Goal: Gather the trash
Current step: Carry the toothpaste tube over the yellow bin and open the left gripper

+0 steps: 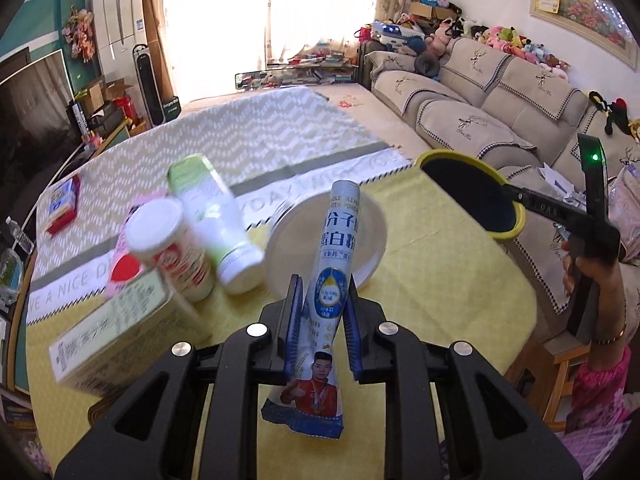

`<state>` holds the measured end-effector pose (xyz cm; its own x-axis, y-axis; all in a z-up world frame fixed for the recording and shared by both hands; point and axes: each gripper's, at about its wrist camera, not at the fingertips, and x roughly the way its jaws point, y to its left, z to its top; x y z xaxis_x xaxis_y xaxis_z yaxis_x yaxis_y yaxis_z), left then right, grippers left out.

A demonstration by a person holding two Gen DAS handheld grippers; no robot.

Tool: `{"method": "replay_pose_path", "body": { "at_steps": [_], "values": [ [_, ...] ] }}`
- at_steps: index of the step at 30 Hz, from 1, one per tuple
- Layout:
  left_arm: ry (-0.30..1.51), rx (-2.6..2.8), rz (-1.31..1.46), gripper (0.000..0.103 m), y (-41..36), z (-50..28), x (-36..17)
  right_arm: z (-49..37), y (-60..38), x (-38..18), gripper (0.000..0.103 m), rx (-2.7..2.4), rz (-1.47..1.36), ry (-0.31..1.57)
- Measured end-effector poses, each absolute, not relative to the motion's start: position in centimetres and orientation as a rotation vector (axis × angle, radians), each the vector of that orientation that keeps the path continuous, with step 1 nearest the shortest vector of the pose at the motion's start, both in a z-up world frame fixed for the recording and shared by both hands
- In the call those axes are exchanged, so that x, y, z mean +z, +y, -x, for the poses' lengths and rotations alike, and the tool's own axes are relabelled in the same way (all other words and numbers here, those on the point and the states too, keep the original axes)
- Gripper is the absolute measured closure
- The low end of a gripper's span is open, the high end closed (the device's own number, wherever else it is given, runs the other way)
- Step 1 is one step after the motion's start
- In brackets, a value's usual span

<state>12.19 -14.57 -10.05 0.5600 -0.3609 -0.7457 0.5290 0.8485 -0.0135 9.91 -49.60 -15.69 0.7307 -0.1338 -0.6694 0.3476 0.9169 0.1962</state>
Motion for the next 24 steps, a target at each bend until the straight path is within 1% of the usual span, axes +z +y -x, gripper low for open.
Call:
{"method": "replay_pose_path", "body": {
  "at_steps": [7, 12, 16, 22, 23, 24],
  "values": [
    [0.783, -0.611, -0.231, 0.083, -21.6, -14.2, -8.5, -8.1, -51.9, -15.1, 0.05, -0.31, -0.35, 0.669],
    [0.776, -0.722, -0.228, 0.083, -28.7, -16.2, -7.9, -6.9, -54.3, -15.3, 0.05, -0.352, -0.383, 0.657],
    [0.767, -0.783, -0.249, 0.083, -35.0, -17.8, -8.2, -6.0, -56.1, -15.8, 0.049, -0.382, -0.406, 0.66],
    [0.825, -0.798, -0.249, 0.082, -42.8, -21.4, -10.2, -5.2, -58.1, -16.5, 0.048, -0.419, -0.429, 0.677],
    [0.843, -0.798, -0.239, 0.08, -43.6, -22.1, -10.6, -5.1, -58.3, -16.7, 0.047, -0.423, -0.432, 0.68],
    [0.857, -0.794, -0.231, 0.071, -44.3, -22.6, -11.0, -5.1, -58.4, -16.8, 0.047, -0.427, -0.434, 0.683]
  ]
}}
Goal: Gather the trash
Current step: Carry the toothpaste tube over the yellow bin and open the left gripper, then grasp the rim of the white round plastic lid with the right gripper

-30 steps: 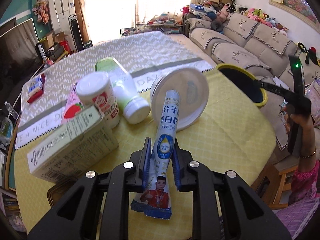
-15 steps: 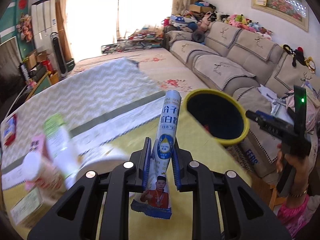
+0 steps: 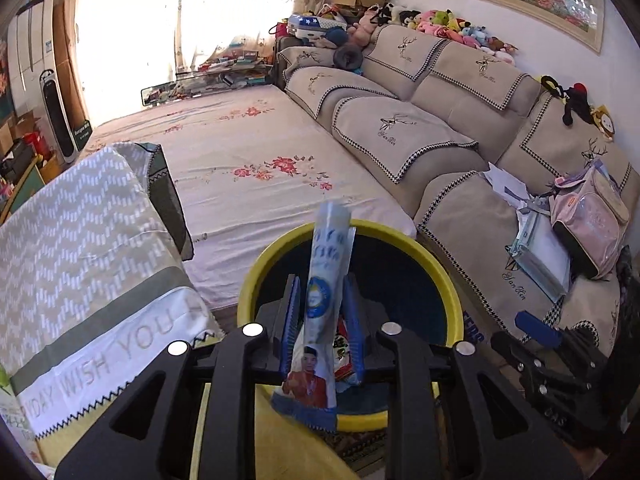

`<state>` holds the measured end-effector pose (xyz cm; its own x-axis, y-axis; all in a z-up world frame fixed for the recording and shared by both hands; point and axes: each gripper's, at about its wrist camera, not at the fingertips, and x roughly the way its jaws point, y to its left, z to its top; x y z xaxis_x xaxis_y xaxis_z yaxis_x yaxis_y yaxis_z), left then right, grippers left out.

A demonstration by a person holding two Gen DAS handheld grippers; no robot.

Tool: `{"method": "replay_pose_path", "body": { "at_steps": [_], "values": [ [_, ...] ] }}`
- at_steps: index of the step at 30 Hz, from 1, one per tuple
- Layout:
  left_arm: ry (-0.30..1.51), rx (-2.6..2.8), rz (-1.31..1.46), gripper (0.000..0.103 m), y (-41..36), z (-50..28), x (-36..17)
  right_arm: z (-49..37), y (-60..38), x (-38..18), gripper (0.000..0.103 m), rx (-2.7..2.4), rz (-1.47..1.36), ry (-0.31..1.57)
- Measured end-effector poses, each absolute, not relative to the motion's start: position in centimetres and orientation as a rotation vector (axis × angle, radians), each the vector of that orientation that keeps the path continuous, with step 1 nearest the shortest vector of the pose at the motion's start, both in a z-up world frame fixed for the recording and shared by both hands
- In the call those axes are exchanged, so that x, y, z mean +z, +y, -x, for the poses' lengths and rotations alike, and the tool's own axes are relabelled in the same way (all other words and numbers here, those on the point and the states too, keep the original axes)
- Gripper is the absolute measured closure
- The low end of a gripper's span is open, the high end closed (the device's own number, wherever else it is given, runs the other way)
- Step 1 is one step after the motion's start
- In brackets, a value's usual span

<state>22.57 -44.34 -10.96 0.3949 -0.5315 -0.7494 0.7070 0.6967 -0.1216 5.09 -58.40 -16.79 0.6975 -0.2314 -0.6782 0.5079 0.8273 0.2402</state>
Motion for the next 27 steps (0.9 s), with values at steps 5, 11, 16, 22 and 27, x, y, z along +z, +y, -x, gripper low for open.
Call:
{"method": "replay_pose_path", "body": {
  "at_steps": [5, 11, 16, 22, 27],
  "values": [
    [0.831, -0.751, -0.209, 0.047, -44.9, -23.0, -11.4, -5.1, -58.7, -17.2, 0.047, -0.426, -0.438, 0.694],
    [0.722, -0.701, -0.191, 0.041, -38.8, -19.2, -8.3, -5.8, -57.4, -17.5, 0.047, -0.387, -0.429, 0.706],
    [0.651, -0.65, -0.172, 0.029, -32.4, -16.0, -5.5, -6.8, -54.4, -16.9, 0.047, -0.325, -0.388, 0.71],
    [0.572, -0.534, -0.139, 0.017, -23.3, -12.7, -3.2, -8.4, -49.5, -15.5, 0.047, -0.214, -0.329, 0.701],
    [0.54, -0.375, -0.097, 0.013, -15.2, -10.9, -2.6, -10.3, -43.8, -14.8, 0.047, -0.093, -0.26, 0.714]
  ]
}}
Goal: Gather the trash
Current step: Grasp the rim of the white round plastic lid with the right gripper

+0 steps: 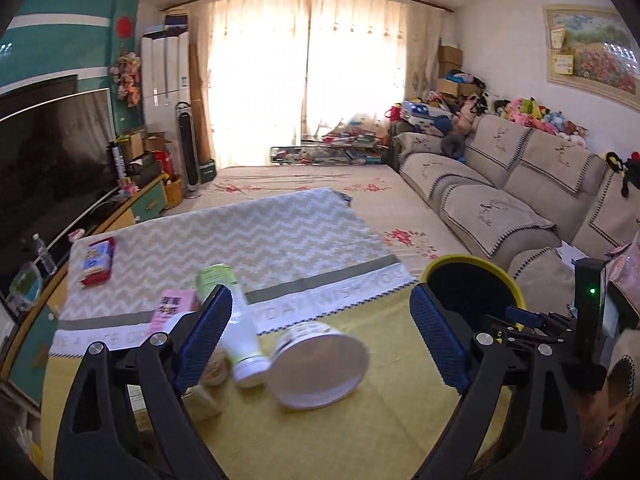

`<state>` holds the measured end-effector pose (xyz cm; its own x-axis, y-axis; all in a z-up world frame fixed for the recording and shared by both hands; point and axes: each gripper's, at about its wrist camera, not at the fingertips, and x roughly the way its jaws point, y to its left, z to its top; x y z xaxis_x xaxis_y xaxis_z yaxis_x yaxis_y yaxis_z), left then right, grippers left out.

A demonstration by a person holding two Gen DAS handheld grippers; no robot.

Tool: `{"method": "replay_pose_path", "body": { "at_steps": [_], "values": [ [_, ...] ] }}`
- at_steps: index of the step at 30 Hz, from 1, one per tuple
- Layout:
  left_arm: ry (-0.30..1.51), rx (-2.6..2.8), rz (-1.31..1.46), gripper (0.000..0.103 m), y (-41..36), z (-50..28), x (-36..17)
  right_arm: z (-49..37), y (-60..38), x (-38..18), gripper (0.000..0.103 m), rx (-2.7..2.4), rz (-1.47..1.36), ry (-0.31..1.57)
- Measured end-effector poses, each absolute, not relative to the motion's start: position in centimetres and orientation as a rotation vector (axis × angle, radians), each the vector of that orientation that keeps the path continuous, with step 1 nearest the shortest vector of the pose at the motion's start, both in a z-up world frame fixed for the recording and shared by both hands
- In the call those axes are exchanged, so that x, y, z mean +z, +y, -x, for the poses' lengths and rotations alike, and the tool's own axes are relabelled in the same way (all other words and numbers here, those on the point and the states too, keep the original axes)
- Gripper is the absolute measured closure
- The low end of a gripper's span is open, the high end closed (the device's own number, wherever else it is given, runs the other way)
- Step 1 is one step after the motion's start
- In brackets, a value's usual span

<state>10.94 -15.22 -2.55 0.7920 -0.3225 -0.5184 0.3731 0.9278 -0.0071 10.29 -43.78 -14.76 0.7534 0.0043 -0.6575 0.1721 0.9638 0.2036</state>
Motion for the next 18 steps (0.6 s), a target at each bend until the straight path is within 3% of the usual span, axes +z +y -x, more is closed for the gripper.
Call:
{"method": "replay_pose_path", "body": {
  "at_steps": [7, 15, 18],
  "values": [
    [0.553, -0.247, -0.04, 0.012, -6.5, -9.1, -3.5, -12.1, -35.6, -13.6, 0.047, 0.114, -0.192, 0.724],
    [0.589, -0.2, 0.011, 0.012, -1.6, -7.9, -5.4, -14.6, -29.5, -13.3, 0.047, 0.209, -0.124, 0.749],
    [0.605, -0.201, 0.037, 0.012, -1.2, -7.9, -6.0, -15.5, -28.5, -13.4, 0.052, 0.208, -0.111, 0.763]
  ]
}}
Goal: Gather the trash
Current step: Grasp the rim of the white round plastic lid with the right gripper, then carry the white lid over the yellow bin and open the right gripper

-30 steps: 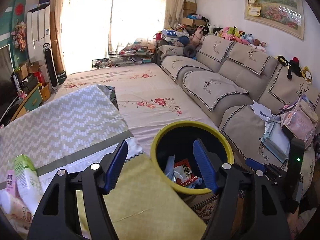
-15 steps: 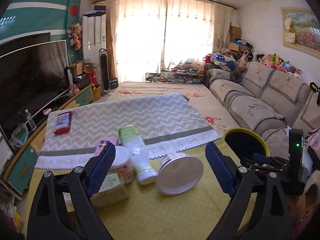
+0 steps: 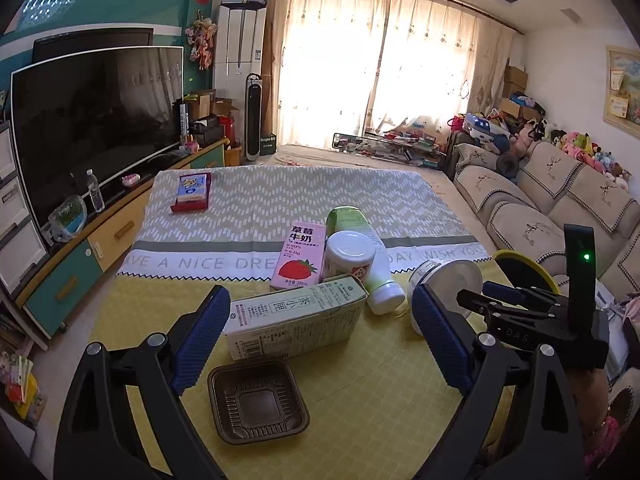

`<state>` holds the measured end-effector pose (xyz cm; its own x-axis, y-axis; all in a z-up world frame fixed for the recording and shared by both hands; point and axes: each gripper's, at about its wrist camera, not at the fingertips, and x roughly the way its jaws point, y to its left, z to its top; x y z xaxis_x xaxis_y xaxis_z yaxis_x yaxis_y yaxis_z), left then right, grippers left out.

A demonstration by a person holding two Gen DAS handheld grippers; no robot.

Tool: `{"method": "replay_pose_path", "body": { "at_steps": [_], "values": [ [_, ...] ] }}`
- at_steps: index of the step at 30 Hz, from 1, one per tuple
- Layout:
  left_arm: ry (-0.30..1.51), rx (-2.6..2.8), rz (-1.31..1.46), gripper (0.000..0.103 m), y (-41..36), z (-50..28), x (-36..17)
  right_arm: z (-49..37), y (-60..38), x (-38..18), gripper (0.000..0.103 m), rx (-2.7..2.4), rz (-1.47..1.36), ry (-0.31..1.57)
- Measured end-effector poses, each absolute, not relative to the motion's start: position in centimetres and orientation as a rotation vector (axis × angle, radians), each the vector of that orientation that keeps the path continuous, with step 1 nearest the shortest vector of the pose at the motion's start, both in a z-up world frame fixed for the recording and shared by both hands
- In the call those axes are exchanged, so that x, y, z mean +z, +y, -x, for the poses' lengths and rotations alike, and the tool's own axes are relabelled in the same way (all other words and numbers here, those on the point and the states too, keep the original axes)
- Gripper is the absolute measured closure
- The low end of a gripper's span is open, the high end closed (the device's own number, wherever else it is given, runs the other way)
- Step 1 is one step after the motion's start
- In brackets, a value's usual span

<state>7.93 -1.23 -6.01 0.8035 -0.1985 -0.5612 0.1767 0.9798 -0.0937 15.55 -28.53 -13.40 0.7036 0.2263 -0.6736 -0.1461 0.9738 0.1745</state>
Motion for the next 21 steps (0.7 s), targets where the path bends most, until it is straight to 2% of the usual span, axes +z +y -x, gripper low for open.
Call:
{"method": "replay_pose_path", "body": {
  "at_steps": [4, 9, 11, 13, 21],
  "values": [
    [0.615, -0.199, 0.043, 0.012, -0.9, -8.0, -6.6, -16.4, -28.0, -13.8, 0.066, 0.2, -0.107, 0.778],
    [0.617, -0.194, 0.05, 0.012, -0.8, -8.2, -6.7, -17.2, -28.0, -14.4, 0.075, 0.209, -0.125, 0.8],
    [0.624, -0.196, 0.052, 0.012, -0.9, -8.4, -6.9, -17.5, -28.2, -14.6, 0.089, 0.21, -0.135, 0.803],
    [0.63, -0.198, 0.049, 0.012, -1.1, -8.4, -7.1, -17.5, -28.4, -14.6, 0.097, 0.209, -0.14, 0.801],
    [0.637, -0.212, 0.032, 0.012, -2.1, -8.4, -7.5, -16.6, -29.4, -13.8, 0.098, 0.211, -0.181, 0.777]
  ]
}}
